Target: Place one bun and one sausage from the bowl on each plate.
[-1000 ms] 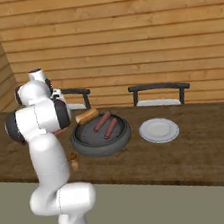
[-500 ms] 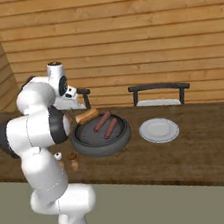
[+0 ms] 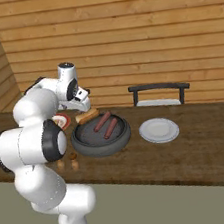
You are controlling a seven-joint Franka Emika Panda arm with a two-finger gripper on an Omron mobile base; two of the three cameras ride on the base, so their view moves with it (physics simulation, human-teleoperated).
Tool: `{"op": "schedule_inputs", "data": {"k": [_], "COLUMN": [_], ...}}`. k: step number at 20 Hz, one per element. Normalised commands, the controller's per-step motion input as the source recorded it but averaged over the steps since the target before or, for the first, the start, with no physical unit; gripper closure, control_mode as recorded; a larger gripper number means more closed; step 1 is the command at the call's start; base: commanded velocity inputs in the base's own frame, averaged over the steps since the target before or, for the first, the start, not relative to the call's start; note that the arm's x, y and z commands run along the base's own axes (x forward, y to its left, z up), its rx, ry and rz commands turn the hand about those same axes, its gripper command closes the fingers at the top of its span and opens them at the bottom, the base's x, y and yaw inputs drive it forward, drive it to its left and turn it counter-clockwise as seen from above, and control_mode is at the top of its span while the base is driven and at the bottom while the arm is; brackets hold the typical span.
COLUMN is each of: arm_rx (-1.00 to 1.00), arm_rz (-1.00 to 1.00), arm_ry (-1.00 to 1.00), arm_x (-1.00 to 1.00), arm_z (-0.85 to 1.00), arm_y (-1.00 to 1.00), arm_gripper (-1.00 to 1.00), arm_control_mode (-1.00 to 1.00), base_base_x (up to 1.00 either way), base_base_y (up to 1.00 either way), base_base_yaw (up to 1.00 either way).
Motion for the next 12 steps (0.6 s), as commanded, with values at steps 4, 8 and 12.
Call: {"op": "schedule_inputs", "data": {"k": [4,8,12], "arm_rx": [0.02,0.01,0.0], "arm_rz": [-0.16,-0.16,-0.14], "arm_ry": [0.0,0.0,0.0], "arm_x": [0.0,0.0,0.0], "arm_z": [0.0,0.0,0.0], "arm_y": [-0.31,-0.21,-0.08], "arm_gripper": [-1.0,-1.0,-1.0], "arm_control_mode": [-1.0,-1.0,-1.0], "base_base_x": [0.0,0.0,0.0], "base_base_y": [0.0,0.0,0.0], "base_base_yaw": [0.0,0.0,0.0]}}
